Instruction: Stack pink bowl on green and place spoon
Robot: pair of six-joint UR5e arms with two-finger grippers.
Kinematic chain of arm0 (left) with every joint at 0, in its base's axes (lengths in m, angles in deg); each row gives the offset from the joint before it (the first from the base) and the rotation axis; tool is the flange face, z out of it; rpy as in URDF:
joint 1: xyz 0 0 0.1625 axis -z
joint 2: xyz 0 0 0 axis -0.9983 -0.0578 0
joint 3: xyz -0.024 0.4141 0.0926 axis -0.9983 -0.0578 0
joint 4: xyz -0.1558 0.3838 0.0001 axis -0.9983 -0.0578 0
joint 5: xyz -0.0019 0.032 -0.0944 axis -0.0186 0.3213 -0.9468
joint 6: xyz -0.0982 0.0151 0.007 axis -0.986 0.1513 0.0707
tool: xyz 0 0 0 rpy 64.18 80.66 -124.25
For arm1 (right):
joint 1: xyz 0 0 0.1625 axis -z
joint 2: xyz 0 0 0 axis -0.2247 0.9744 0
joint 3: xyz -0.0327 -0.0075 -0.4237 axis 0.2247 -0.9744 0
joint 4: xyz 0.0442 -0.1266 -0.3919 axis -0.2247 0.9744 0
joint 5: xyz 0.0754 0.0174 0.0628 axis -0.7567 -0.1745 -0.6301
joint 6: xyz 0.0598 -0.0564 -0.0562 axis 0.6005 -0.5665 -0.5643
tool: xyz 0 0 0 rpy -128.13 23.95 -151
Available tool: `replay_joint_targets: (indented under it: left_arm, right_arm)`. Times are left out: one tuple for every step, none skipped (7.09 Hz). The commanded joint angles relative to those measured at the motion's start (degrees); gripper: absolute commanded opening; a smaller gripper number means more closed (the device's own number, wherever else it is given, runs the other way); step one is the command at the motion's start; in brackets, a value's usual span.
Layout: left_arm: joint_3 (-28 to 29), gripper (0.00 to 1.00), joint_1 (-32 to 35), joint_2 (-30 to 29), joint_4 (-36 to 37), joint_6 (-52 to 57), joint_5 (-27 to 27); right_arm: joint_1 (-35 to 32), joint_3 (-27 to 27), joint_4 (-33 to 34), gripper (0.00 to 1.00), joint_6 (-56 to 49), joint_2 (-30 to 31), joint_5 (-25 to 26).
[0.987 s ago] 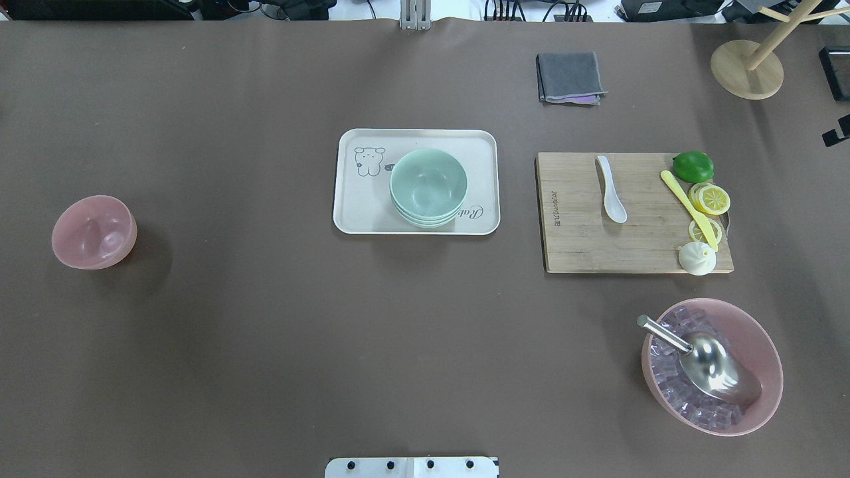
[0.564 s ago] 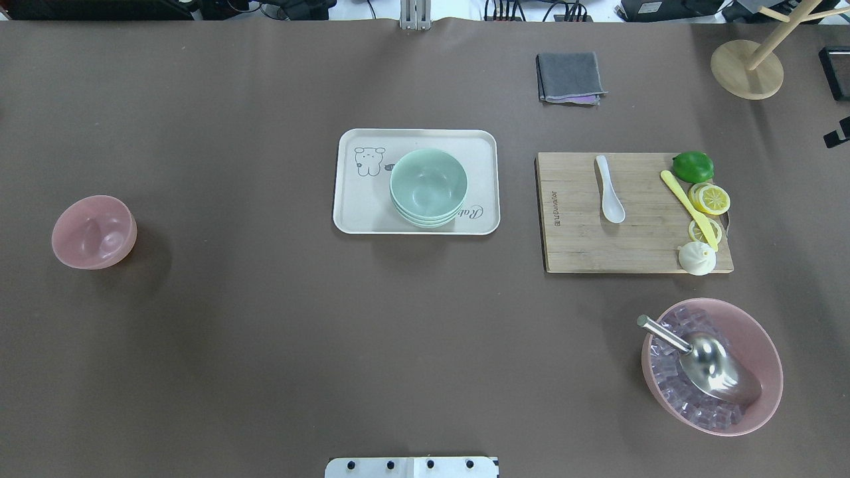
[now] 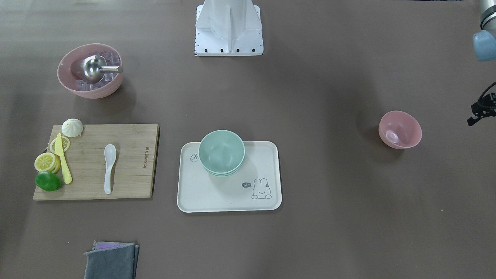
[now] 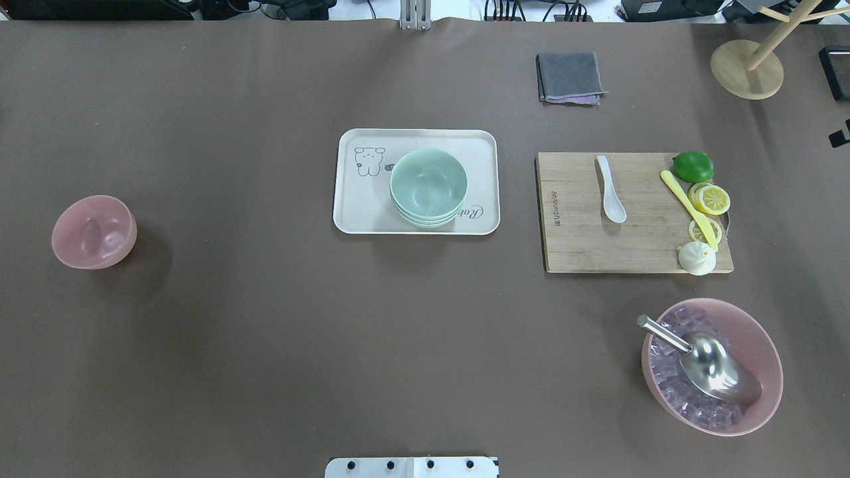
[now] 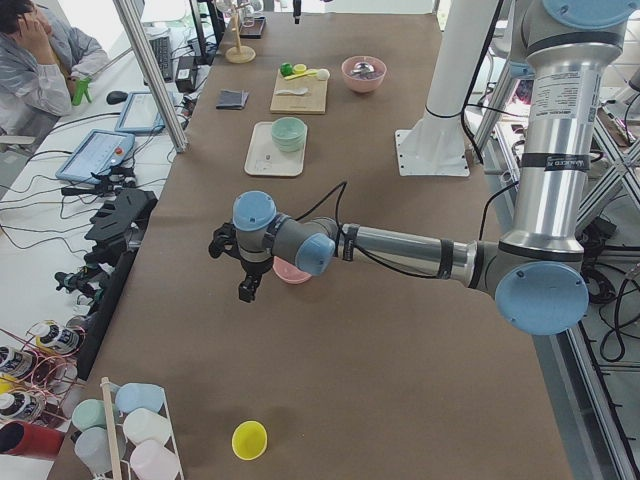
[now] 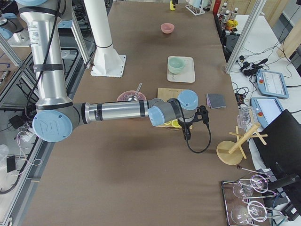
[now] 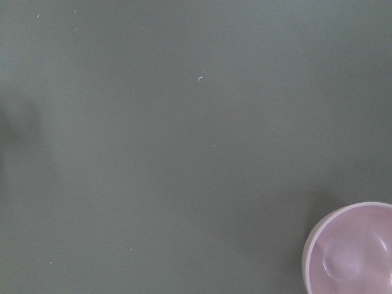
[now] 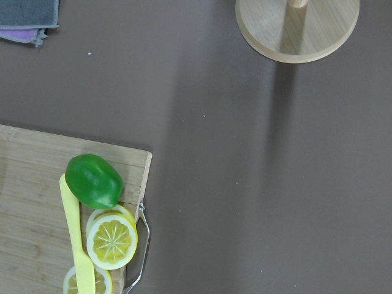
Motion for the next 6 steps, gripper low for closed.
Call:
replay_joint_targets:
  left_arm:
    - [-2.2, 0.98, -0.1, 1.5, -0.5, -0.2, -0.5]
    - [-2.7, 0.98, -0.1, 1.0, -0.3, -1.2, -0.1]
    - [-1.4, 0.98, -0.1, 1.0, -0.5, -4.1, 0.3]
    - [-0.2, 0.98, -0.4, 0.2, -2.6, -4.6, -0.1]
    - [-0.4, 0.98, -0.5, 0.7, -3.1, -4.3, -0.3]
    - [-0.7, 0.98, -0.7, 0.8, -4.2, -6.1, -0.3]
  right_arm:
    - [-0.8, 0.3, 0.0, 1.00, 0.0, 0.0, 0.8]
    - [-0.9, 4.3, 0.0, 1.00, 0.0, 3.0, -0.6]
    - [-0.9, 4.4, 0.5, 1.00, 0.0, 2.9, -0.3]
    - [-0.9, 4.5, 0.3, 1.00, 0.1, 2.8, -1.1]
    - [-0.9, 4.3, 0.5, 1.00, 0.0, 2.6, -1.1]
    - [-0.3, 2.5, 0.6, 1.00, 0.1, 1.6, -0.9]
